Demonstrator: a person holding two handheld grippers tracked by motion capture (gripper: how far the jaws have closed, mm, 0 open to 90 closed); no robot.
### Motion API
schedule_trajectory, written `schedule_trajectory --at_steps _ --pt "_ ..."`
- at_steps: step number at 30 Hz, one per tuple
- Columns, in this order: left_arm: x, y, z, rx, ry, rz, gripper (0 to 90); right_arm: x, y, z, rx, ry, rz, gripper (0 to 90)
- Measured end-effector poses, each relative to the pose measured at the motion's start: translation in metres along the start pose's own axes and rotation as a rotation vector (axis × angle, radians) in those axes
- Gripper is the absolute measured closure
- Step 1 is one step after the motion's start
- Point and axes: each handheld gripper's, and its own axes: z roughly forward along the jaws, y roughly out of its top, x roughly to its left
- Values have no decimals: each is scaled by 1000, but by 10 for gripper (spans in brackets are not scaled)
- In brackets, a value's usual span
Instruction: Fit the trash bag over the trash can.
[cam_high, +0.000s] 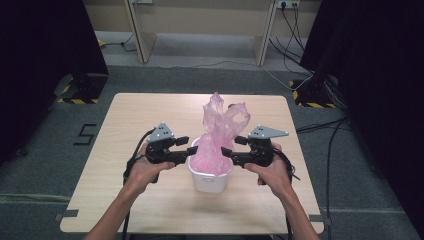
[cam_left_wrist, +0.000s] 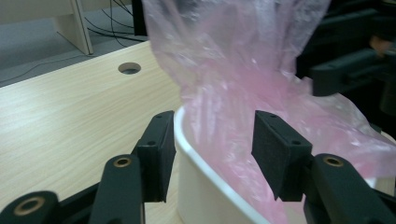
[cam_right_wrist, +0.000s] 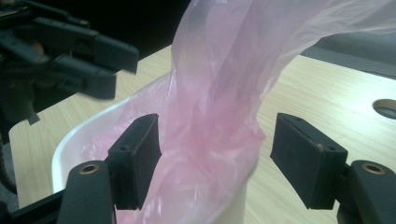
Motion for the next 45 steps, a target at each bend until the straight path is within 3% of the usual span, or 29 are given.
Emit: schedule_trajectory --at_steps 5,8,13,16,22,25,31,35,41,45 --pt "8 5 8 -8 5 -15 490 6 -8 -13 39 14 -63 482" --pt "8 11 20 -22 -19 -35 480 10 -14 -10 63 28 -88 547" --pt "1 15 35 -10 -26 -8 525 12 -15 -3 73 4 -154 641" --pt "-2 16 40 -9 -18 27 611 13 -11 -4 70 -21 -199 666" --pt "-8 14 34 -27 -17 86 773 21 -3 -3 65 -14 -273 745" --pt "-11 11 26 -24 -25 107 791 27 -2 4 77 12 -302 746" --pt "-17 -3 16 27 -44 147 795 33 -6 19 158 11 -355 726" --pt "-17 -11 13 50 -46 150 785 34 -9 19 158 19 -311 624" --pt "-18 -12 4 17 -44 133 757 26 -3 -3 57 -23 -171 441" --pt "-14 -6 -4 -24 -19 90 649 15 5 -20 -24 -47 -70 366"
